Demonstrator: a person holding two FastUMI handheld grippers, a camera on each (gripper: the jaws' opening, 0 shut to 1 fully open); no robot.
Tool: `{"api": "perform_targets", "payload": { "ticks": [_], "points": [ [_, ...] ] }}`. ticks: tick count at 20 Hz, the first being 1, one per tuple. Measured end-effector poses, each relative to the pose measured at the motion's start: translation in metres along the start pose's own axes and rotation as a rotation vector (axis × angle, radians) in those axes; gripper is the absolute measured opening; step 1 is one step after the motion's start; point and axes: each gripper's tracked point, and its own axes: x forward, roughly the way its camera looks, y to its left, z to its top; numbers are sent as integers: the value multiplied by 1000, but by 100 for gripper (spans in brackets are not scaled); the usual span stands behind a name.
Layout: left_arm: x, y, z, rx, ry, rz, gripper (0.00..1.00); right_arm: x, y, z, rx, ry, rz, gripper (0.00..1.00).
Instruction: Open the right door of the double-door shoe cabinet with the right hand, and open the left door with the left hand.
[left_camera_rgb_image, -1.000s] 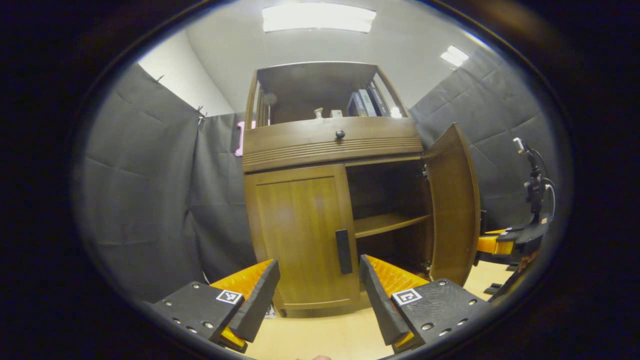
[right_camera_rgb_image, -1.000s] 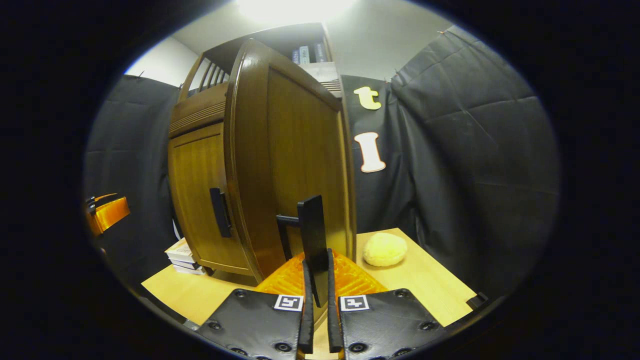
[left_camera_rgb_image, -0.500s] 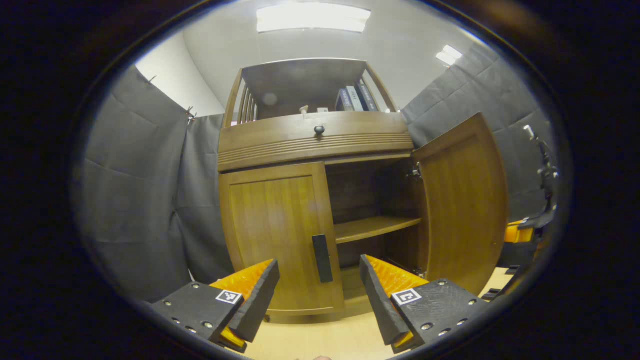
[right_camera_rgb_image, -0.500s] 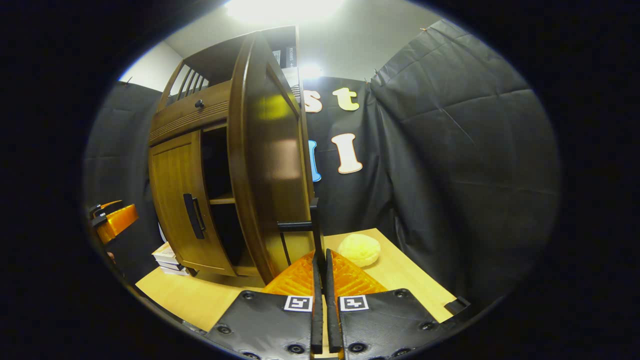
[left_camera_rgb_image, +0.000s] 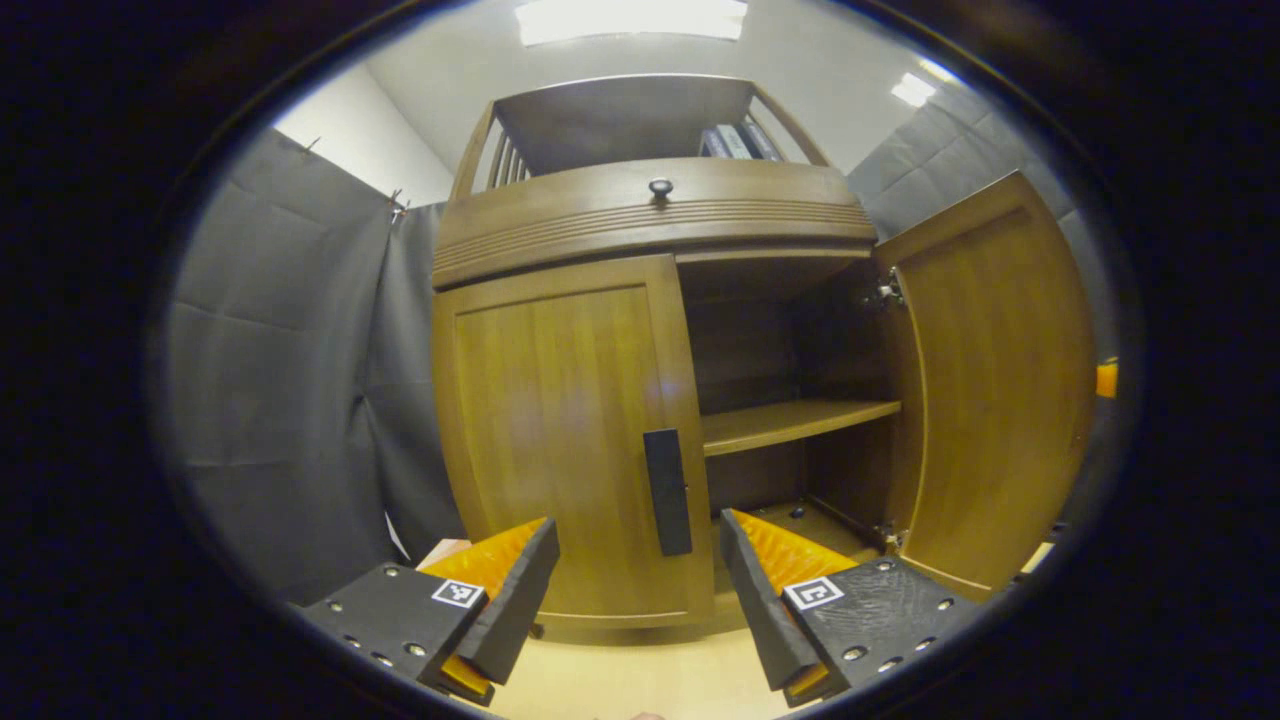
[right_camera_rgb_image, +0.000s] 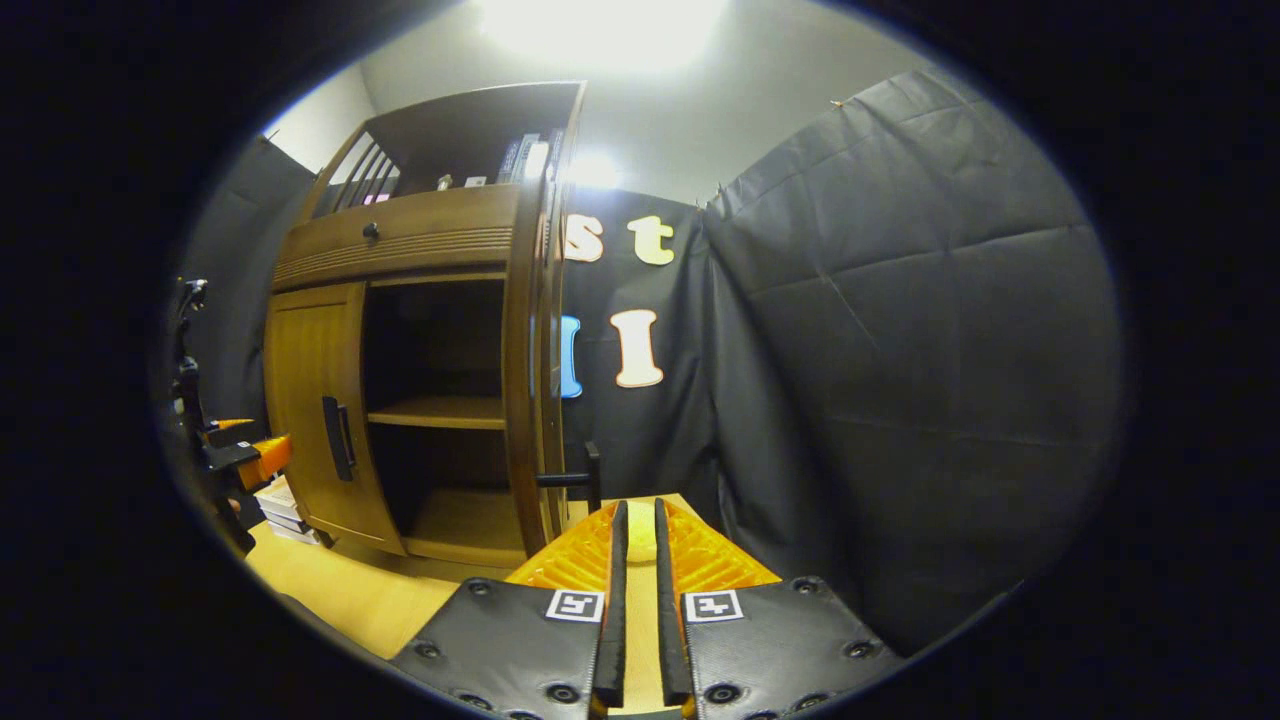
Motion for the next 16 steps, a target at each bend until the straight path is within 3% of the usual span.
{"api": "perform_targets", "payload": {
  "ticks": [4, 8, 9, 10, 16],
  "points": [
    [14, -1, -6, -4, 5, 6, 89, -10, -6, 6, -23, -12, -1, 96],
    [24, 0, -14, -18, 7, 18, 89, -23, -3, 4, -18, -4, -5, 96],
    [29, -1, -15, -20, 8, 21, 96, -26, -4, 2, -26, 1, -6, 97],
    [33, -2, -16, -22, 16, 19, 89, -28, -4, 0, -38, 8, -7, 96],
    [54, -11, -24, -6, 49, -30, 89, -34, -9, -10, -46, 49, -18, 99]
  ]
}}
